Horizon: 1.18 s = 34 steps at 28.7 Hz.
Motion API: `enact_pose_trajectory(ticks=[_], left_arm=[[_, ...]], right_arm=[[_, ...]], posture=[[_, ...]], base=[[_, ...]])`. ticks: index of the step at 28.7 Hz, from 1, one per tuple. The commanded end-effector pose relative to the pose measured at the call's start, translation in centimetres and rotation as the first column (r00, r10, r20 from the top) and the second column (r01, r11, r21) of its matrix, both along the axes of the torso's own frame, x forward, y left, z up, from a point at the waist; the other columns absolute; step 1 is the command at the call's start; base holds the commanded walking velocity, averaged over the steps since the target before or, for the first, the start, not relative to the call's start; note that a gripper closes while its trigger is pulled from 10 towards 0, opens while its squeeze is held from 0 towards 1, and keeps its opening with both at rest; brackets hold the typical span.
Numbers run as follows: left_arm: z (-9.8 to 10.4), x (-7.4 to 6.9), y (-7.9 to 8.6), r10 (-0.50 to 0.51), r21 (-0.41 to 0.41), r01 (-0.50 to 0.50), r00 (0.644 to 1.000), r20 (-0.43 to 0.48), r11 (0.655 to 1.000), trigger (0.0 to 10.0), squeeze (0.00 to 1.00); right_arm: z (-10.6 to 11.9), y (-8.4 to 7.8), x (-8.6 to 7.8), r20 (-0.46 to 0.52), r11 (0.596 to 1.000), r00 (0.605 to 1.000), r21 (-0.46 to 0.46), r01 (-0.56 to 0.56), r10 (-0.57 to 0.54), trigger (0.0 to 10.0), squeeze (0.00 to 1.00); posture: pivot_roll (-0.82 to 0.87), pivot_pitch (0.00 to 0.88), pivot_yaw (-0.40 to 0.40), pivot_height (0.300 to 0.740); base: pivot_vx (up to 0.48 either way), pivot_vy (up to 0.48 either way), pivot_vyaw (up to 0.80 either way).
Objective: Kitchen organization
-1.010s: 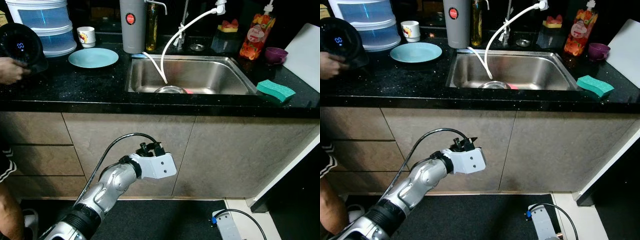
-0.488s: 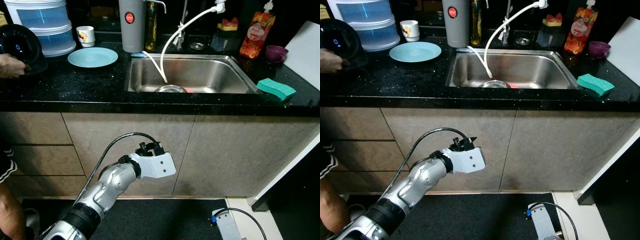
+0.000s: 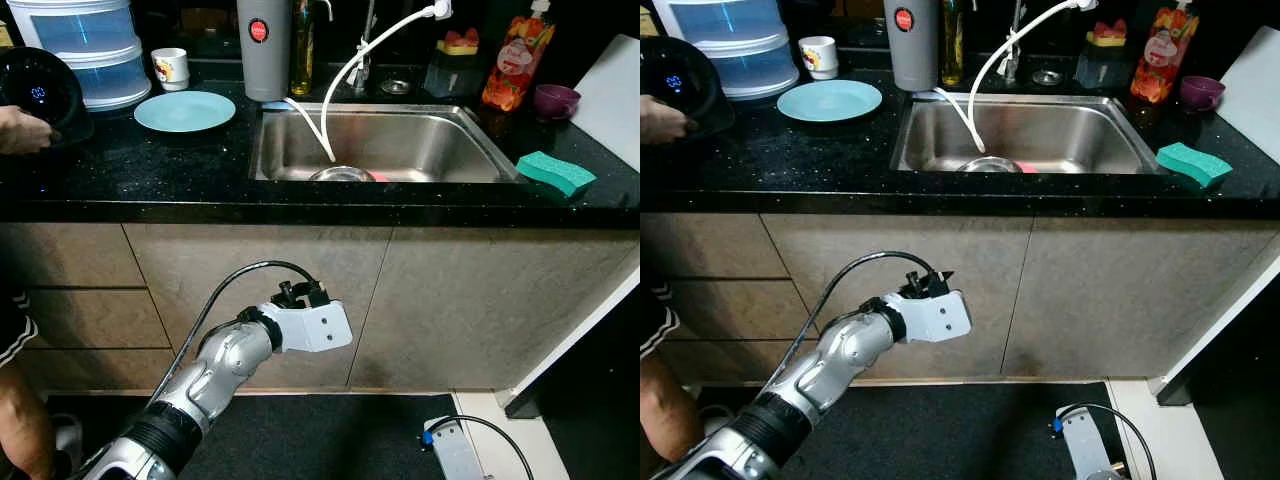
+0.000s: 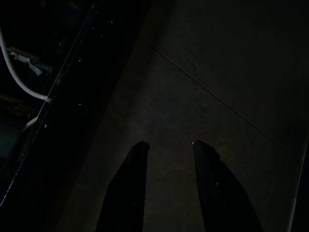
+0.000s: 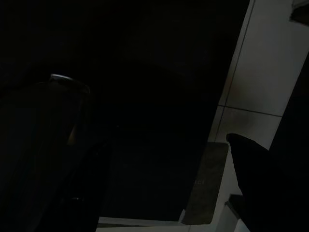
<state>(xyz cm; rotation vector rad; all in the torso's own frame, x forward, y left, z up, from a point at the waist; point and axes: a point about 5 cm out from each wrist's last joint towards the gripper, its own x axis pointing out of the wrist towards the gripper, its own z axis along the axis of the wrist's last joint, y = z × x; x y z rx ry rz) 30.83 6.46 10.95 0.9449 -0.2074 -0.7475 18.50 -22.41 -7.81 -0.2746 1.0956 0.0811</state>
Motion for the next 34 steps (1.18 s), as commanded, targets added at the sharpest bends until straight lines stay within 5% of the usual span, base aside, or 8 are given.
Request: enact_pose_trajectory(ticks=[1,34], left_arm=[[0.35,0.07,0.01,-0.004,0.0,0.004,1.0,0.004,1.0,10.0,0.0],[0.03,0.16,0.02,0.0,0.001,0.0,1.0,-0.002,1.0,10.0,0.0]], right_arm=[[0.01,0.02,0.03,0.0,1.0,1.0,0.001,0.004,-0.004,10.0,0.0],[0.03,0.02,0.09,0.0,1.0,1.0,-0.002,0.004,-0.004,10.0,0.0]], posture=[[0.08,0.057,-0.023,0.74],[0.08,0.048,-0.022,0.74]], base=[[0.0,0.0,0.0],[0.0,0.0,0.0]])
